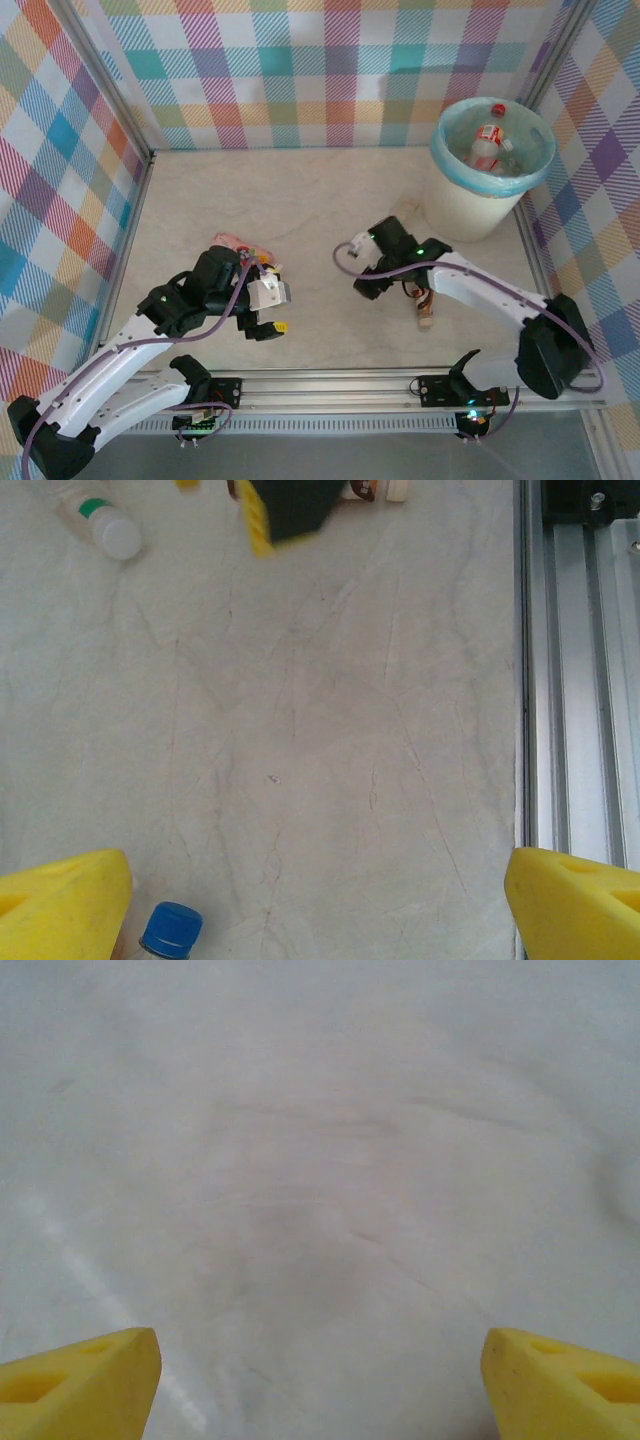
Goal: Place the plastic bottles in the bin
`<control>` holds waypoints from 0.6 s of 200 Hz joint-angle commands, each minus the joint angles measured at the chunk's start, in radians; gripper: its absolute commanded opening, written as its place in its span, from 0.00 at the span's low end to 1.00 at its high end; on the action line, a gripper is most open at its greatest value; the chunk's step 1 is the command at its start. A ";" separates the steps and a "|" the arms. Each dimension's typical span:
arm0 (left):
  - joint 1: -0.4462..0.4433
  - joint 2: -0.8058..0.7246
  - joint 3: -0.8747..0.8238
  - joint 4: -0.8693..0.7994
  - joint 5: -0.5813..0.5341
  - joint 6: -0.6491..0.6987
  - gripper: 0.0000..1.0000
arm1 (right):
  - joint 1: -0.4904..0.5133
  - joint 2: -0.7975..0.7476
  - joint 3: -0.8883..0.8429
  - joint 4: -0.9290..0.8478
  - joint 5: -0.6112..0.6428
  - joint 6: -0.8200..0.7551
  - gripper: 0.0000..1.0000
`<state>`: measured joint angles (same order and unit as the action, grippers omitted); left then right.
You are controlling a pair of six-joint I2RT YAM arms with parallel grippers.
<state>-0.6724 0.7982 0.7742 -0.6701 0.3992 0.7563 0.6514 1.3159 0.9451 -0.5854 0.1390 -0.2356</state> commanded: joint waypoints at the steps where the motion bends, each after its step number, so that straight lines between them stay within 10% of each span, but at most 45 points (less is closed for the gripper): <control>1: -0.016 0.001 -0.015 0.030 0.011 0.006 0.96 | -0.089 -0.027 0.009 -0.132 0.157 0.269 0.88; 120: -0.016 -0.002 -0.028 0.029 0.007 0.006 0.95 | -0.533 -0.045 -0.157 -0.215 0.065 0.781 1.00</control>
<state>-0.6724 0.8082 0.7593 -0.6518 0.4004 0.7563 0.1509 1.2602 0.8471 -0.8108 0.2413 0.4244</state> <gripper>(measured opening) 0.954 0.996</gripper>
